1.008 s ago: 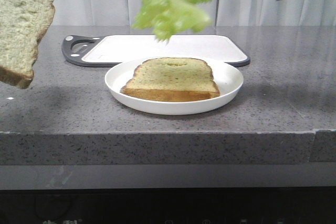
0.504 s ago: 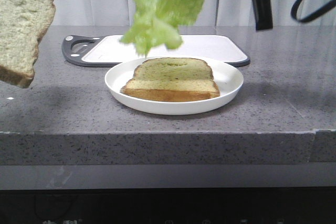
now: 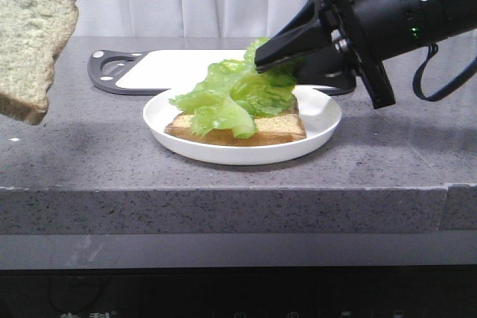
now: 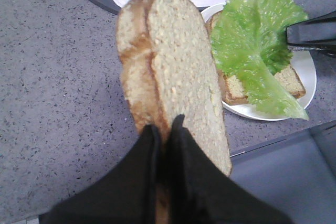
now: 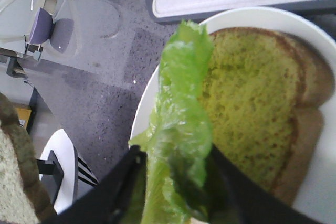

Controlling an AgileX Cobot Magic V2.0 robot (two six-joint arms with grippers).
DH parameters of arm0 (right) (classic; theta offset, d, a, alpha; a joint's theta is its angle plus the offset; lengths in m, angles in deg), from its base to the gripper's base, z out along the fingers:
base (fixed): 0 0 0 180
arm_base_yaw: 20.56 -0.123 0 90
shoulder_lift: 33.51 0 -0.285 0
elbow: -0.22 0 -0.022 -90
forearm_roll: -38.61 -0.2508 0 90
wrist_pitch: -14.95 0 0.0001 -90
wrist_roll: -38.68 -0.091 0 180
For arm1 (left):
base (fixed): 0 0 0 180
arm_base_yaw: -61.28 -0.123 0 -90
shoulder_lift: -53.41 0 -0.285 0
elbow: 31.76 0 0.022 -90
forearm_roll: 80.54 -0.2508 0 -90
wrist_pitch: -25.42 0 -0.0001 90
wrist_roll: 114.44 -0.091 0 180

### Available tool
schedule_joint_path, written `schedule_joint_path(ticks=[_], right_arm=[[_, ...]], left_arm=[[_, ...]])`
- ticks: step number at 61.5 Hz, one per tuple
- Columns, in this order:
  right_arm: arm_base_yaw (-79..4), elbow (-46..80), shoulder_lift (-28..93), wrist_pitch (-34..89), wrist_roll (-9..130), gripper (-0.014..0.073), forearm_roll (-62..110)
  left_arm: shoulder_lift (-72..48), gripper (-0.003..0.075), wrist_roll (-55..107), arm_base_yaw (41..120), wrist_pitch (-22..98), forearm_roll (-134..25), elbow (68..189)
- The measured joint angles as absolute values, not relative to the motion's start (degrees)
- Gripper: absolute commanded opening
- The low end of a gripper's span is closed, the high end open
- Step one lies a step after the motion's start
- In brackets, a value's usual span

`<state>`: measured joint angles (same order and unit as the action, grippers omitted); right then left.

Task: Left arm grabs bread, right arm adds lettuce
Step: 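Carry the lettuce over the plate and release it onto the bread, then withdraw the right gripper away from the plate, then lower the held bread slice onto the lettuce and open the left gripper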

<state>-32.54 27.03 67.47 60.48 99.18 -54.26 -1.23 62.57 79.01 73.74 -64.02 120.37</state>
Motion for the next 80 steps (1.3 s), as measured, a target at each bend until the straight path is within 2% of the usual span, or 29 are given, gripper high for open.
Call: schedule_joint_path(ticks=[3,17,33,44,56,69,80], right_arm=[[-32.54,27.03,67.47,60.48,99.83,0.0534,-53.95],[-32.54,26.51,63.97,56.58,99.89,0.0531,-46.41],[-32.54,24.92,52.81,51.52,90.97,0.0531,-27.57],[-32.54,24.87,42.83,53.61,81.69,0.0531,-13.45],[-32.54,24.87,33.94,58.34,75.95,0.0531,-5.33],[-32.54,24.87,30.41,60.57,74.83,0.0531,-2.54],[-32.54,25.1,30.41,60.83,74.71,0.0531,-2.3]], left_arm=[[-1.23,-0.002,62.57,79.01,73.74,-63.92,120.37],[-1.23,-0.002,60.92,78.92,73.17,-59.58,120.37],[-5.04,-0.002,45.75,78.92,69.35,-39.44,120.37],[-13.78,-0.002,28.95,78.92,68.42,-19.23,120.37],[-24.75,-0.002,14.79,78.92,70.71,-2.41,121.05],[-38.68,-0.002,12.3,78.92,77.03,0.79,127.77],[-45.43,-0.002,12.09,78.92,78.74,1.28,129.71]])
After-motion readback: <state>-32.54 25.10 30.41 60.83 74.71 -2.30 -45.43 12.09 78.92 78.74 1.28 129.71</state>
